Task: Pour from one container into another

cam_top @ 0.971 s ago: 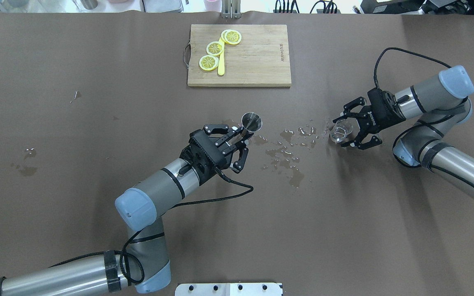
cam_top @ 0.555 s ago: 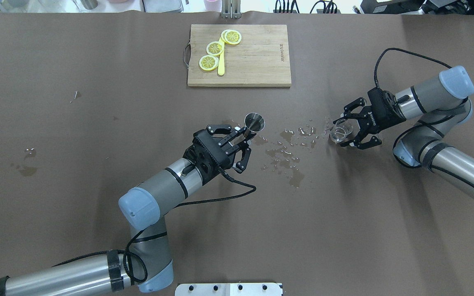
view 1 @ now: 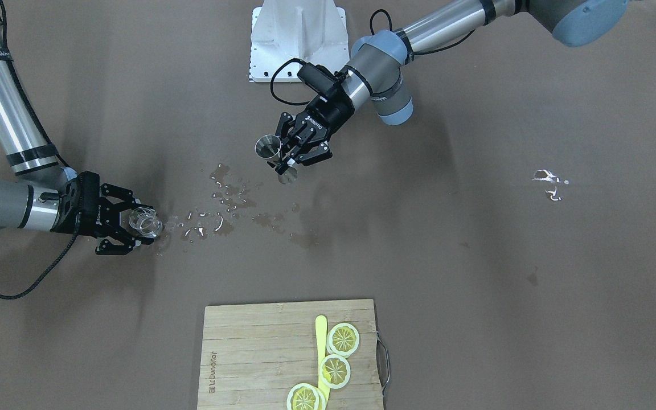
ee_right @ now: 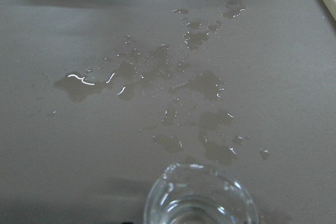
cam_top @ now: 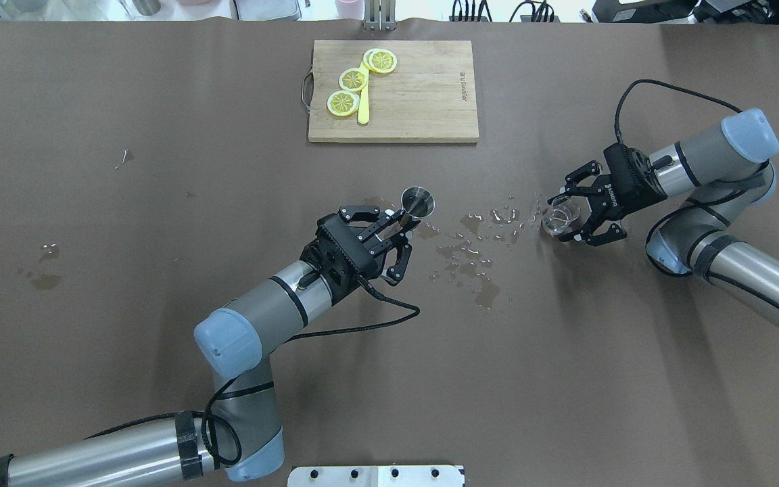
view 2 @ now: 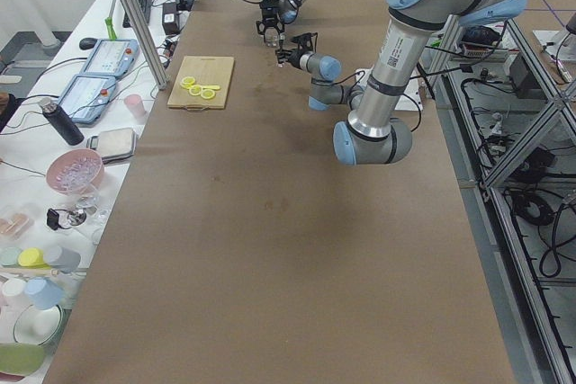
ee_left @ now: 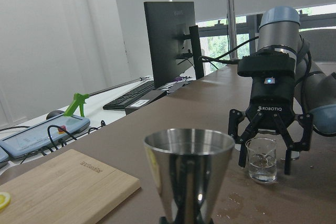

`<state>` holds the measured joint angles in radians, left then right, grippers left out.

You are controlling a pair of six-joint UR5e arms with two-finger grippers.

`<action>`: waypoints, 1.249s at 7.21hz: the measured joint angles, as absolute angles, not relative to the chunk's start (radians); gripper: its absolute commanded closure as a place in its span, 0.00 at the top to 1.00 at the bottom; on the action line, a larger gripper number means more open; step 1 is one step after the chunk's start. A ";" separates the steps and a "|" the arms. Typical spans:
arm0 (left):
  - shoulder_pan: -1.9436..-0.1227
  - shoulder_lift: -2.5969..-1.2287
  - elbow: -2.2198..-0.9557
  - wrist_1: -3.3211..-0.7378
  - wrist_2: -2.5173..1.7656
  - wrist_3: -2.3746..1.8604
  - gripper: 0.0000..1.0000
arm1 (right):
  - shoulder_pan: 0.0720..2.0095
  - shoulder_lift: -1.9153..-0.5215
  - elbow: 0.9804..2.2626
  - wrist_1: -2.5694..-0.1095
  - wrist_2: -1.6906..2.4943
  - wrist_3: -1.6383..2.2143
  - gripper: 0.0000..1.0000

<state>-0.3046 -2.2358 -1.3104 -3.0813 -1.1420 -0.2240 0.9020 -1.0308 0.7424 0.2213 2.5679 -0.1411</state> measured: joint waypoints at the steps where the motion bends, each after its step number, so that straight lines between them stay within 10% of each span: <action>1: -0.306 -2.234 -1.316 -3.087 -1.143 -0.224 0.00 | 0.901 -1.031 0.742 0.221 2.568 -0.136 0.73; 9: -0.311 -2.166 -1.389 -3.132 -1.171 -0.224 0.00 | 0.898 -1.035 0.746 0.221 2.568 -0.106 0.23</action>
<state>-0.3114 -2.1656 -1.3890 -3.1323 -1.1711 -0.2240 0.8976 -1.0352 0.7456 0.2209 2.5679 -0.1062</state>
